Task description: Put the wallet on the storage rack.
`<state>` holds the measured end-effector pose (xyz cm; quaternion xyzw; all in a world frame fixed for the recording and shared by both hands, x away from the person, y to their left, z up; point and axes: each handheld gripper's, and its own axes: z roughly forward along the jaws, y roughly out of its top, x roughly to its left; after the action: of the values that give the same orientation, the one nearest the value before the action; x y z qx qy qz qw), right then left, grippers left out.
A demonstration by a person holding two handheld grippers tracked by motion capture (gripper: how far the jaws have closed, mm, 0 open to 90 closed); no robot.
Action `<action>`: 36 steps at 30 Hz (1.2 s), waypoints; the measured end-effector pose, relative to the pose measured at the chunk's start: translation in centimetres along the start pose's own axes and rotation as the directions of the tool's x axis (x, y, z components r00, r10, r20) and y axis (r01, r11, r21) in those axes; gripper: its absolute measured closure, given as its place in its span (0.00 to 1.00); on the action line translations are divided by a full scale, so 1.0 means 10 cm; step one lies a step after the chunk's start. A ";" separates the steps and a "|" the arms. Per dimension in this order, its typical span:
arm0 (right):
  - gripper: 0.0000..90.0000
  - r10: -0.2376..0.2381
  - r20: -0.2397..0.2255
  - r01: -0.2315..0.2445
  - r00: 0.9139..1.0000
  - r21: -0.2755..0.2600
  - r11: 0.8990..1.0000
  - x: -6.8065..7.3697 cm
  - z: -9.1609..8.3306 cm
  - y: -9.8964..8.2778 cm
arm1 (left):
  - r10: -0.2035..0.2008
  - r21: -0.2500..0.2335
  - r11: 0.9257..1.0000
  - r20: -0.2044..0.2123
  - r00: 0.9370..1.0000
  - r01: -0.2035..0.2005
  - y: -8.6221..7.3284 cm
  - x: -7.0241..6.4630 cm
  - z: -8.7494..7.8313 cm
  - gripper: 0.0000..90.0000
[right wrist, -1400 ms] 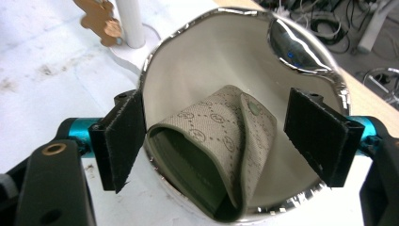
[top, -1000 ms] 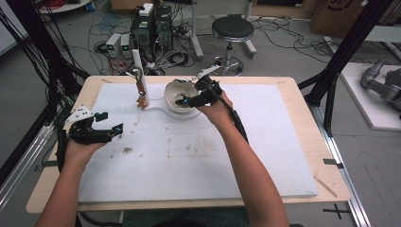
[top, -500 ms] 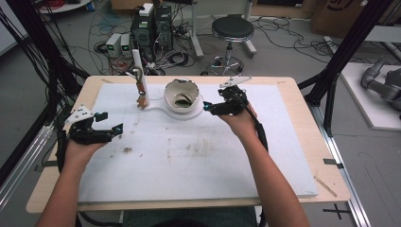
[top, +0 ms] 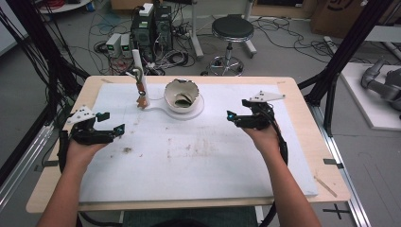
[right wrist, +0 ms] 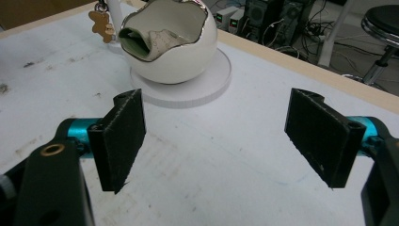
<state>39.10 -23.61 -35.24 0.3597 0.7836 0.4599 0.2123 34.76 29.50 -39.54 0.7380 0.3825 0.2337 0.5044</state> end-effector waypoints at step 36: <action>0.21 0.089 0.083 -0.090 0.993 0.004 0.996 -0.24 -0.17 -0.67 | -0.010 -0.035 0.999 0.019 1.000 0.011 -0.01 -0.01 -0.02 0.19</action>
<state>37.13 -28.54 -40.27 0.4141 0.7591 0.4506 0.2222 34.55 29.54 -39.54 0.7291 0.3776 0.2309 0.5221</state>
